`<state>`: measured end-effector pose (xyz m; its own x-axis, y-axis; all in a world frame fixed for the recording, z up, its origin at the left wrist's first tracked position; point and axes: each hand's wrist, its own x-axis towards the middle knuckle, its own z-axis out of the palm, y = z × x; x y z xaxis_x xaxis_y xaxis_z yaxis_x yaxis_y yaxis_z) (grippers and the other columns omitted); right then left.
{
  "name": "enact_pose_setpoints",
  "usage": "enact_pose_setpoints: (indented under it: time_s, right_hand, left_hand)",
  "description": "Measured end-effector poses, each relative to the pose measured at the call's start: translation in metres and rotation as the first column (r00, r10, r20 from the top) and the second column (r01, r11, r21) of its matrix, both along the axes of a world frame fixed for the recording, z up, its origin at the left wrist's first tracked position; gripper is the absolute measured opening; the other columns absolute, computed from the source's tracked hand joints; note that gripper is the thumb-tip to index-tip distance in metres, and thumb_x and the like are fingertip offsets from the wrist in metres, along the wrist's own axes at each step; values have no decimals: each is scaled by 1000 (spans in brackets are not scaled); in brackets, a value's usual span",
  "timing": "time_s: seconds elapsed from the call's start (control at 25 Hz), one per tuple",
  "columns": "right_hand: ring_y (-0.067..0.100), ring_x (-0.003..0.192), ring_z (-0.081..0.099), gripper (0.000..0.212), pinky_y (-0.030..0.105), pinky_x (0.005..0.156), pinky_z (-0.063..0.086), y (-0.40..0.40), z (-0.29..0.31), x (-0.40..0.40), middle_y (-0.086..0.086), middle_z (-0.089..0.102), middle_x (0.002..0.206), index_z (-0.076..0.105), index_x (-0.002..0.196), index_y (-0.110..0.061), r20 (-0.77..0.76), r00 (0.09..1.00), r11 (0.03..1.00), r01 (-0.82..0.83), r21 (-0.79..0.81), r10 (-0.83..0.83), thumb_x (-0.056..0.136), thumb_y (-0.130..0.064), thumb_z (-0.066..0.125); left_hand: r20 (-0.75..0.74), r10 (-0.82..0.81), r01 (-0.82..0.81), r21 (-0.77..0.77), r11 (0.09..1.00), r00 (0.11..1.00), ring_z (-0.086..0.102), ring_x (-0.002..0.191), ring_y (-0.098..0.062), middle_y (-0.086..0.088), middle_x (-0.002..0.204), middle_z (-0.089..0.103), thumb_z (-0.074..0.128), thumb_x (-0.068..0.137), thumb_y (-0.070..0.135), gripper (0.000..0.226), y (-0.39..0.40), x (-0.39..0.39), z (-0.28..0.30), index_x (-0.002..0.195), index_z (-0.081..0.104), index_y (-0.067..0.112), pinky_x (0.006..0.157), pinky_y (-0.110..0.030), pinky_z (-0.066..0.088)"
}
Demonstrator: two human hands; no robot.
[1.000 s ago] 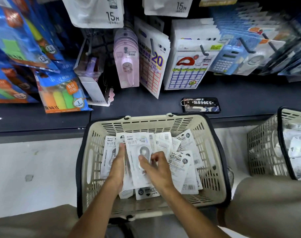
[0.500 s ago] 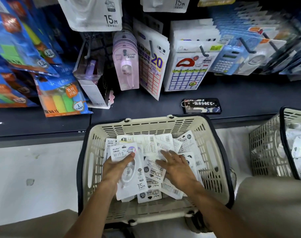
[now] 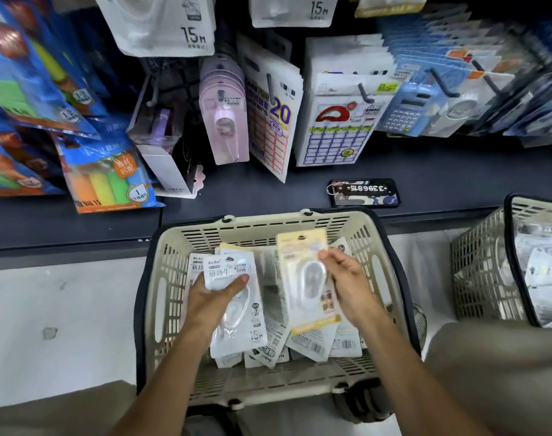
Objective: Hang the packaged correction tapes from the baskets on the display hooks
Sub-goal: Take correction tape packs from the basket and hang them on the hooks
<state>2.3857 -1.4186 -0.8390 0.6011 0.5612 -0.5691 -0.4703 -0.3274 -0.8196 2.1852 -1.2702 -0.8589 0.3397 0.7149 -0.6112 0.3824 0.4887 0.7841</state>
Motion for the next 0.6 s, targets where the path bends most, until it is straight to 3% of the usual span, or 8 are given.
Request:
enact_pose_setpoints:
  time_s: [0.08,0.16,0.2,0.28,0.36,0.44,0.52,0.6]
  right_hand:
    - [11,64,67,23,20,58,53,14,-4,-28,-2,73,73,67,80,-12,53,992,991,-106,-86,111,100,-24,60]
    - [9,53,59,29,21,53,49,31,-9,-55,-5,62,58,54,72,-12,75,997,994,33,-107,-26,98,-21,64]
    - [9,51,58,31,22,51,49,38,-12,-63,-5,61,56,52,70,-13,29,989,985,147,-91,-145,96,-19,67]
    - [15,52,63,35,25,50,51,47,-13,-72,0,66,60,50,65,-16,-207,932,955,296,-33,-297,95,-16,68]
    - [22,59,65,35,31,56,52,49,-12,-77,9,69,68,52,64,-16,-326,912,964,265,1,-250,95,-15,69]
    - [23,68,62,35,35,66,49,53,-12,-81,11,66,71,51,65,-16,-233,956,984,174,-33,-177,94,-16,69]
    - [23,72,62,31,35,66,49,57,-11,-84,11,66,75,51,70,-16,-117,974,980,187,-72,-195,94,-17,70]
    - [30,78,64,22,39,72,54,61,-8,-86,16,67,91,54,81,-10,-5,967,963,255,-90,-256,93,-16,71]
  left_hand:
    - [-19,-22,20,-83,996,1000,74,93,-9,8,100,80,86,69,49,50,-3,-1,3,111,72,28,77,-28,51]
    - [-6,14,-15,-239,971,1000,69,111,-25,-3,116,76,72,71,66,64,-2,-4,6,118,72,23,97,-44,52]
    - [23,44,-35,-308,951,999,67,115,-31,-8,120,74,68,74,68,67,0,-6,8,121,72,21,102,-51,50]
    - [96,60,-25,-332,943,994,70,113,-37,-14,122,74,70,78,60,65,5,-7,12,128,70,19,100,-57,53]
    - [141,38,6,-302,953,989,74,107,-37,-15,120,75,69,80,54,60,6,-3,14,128,70,18,95,-55,57]
    - [141,20,28,-336,942,990,73,108,-36,-15,121,75,61,82,64,62,5,0,11,125,73,21,97,-55,56]
    - [170,-38,104,-398,912,985,72,112,-36,-13,121,75,54,80,78,69,4,-1,8,122,75,28,95,-51,57]
    - [197,-117,190,-412,891,973,72,111,-34,-12,119,76,67,69,82,70,4,-1,6,117,77,31,88,-46,60]
